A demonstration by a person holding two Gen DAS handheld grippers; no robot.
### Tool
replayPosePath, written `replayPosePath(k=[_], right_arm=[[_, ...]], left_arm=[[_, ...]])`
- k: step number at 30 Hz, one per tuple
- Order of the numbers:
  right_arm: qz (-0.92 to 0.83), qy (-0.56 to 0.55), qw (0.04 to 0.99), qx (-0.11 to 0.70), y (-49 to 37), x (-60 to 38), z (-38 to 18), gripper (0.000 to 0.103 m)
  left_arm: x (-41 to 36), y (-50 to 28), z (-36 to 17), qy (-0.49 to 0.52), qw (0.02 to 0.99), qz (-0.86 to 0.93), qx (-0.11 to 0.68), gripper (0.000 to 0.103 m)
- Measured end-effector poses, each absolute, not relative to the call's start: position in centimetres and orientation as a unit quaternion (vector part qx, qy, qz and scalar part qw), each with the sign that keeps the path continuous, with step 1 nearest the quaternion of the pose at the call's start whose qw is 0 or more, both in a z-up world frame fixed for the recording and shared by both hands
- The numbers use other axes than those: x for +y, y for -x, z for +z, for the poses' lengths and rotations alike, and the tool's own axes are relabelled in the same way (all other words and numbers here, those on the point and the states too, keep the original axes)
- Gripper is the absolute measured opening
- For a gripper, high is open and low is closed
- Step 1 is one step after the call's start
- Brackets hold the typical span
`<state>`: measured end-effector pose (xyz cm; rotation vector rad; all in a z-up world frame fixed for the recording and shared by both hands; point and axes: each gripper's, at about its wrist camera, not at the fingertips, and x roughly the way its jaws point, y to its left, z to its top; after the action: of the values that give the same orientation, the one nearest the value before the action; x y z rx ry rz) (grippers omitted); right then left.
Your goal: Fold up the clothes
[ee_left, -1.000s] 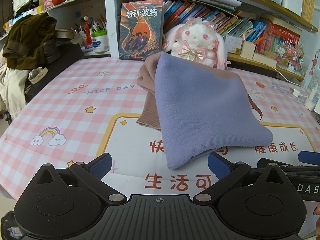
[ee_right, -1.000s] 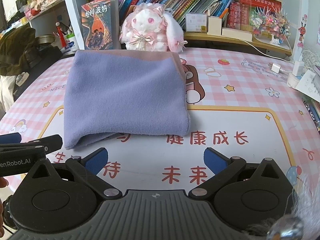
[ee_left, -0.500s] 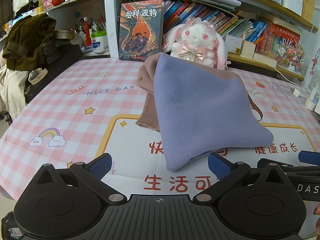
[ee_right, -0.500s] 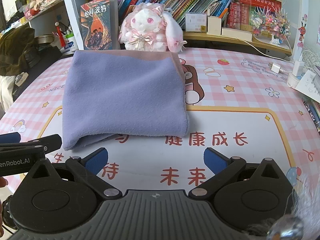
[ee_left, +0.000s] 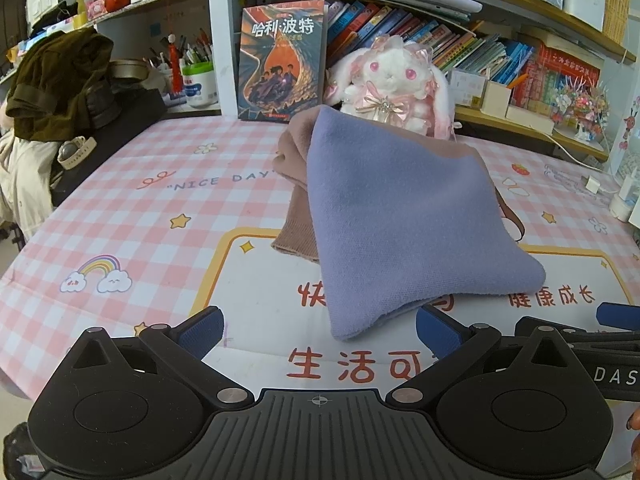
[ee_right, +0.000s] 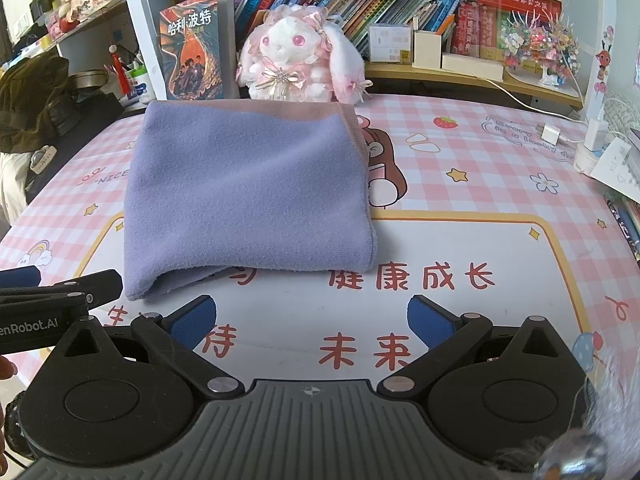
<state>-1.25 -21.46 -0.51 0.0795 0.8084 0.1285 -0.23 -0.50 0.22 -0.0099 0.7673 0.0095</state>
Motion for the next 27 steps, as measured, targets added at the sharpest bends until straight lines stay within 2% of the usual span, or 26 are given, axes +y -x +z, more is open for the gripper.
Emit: replayPosePath(k=[27], right_arm=[[0.058,-0.052,0.910,0.408,0.50,-21.72,-1.11,0.103]], left_arm=[[-0.45,-0.52,-0.25,0.006,0.922,-0.005,0.388,0.103]])
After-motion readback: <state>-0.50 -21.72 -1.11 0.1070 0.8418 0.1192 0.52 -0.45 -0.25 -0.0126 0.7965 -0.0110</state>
